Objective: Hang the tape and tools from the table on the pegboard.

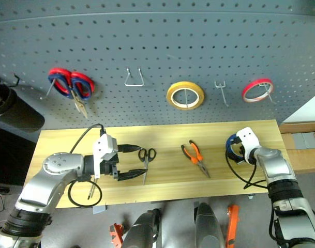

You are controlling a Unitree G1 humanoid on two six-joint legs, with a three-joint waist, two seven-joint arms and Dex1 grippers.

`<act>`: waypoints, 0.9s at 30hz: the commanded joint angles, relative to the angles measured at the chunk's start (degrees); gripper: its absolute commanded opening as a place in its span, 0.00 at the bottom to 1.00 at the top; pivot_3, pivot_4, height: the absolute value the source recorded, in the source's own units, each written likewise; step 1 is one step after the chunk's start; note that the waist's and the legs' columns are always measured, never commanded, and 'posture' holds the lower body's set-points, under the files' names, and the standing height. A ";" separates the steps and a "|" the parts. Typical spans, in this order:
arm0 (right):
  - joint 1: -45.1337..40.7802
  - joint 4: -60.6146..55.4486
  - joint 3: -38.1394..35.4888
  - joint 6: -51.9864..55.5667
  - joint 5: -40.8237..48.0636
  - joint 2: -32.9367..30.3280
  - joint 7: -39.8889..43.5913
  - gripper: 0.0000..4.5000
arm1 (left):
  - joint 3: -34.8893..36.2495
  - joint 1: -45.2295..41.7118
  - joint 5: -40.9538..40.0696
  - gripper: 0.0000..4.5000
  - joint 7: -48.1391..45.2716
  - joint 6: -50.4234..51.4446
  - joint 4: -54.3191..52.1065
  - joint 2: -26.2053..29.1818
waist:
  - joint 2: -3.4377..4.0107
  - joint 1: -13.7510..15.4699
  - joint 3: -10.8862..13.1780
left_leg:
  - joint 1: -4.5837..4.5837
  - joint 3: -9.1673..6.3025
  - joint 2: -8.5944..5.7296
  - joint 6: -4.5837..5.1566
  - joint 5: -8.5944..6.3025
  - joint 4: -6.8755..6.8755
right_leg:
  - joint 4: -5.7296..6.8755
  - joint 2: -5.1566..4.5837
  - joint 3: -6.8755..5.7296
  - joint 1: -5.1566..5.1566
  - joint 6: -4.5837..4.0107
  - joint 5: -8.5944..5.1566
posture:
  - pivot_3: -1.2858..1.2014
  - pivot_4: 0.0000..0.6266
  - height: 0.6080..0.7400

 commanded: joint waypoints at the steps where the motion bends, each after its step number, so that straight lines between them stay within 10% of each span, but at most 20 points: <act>1: 0.66 1.91 1.47 0.38 -1.27 -0.72 2.06 0.86 | -0.06 0.04 -0.15 1.00 0.02 -0.74 -1.88 -0.16 | 0.00 0.01 0.00 | 0.00 0.01 0.00 0.00 0.00 0.00 | 0.00 0.00 0.00 0.00 0.00 0.00 | 0.50 0.61 1.00; 11: 6.11 -5.81 1.42 6.68 -0.01 0.53 3.05 0.09 | 1.40 1.13 -1.75 1.00 -0.18 -0.60 -3.16 0.02 | -0.03 -0.03 -0.02 | 0.01 0.02 0.03 0.00 0.00 0.03 | 0.03 0.01 0.00 0.00 0.00 0.00 | 0.50 0.61 1.00; 18: 11.39 -13.33 -1.37 5.54 -1.83 1.61 -4.00 0.08 | 1.41 4.30 -2.32 1.00 -2.07 -0.68 -6.83 1.97 | -0.04 0.11 -0.02 | 0.02 0.00 0.06 -0.01 0.00 0.02 | 0.03 0.02 0.01 0.00 0.00 0.00 | 0.50 0.59 1.00; 27: 28.04 -52.82 -5.01 13.48 -5.28 8.89 -18.57 0.08 | 2.10 4.67 -2.90 1.00 -1.68 -1.39 -6.81 1.70 | 0.01 0.29 0.00 | -0.52 0.01 0.05 -0.02 0.01 0.04 | 0.09 0.00 0.07 -0.54 0.00 0.01 | 0.49 0.60 1.00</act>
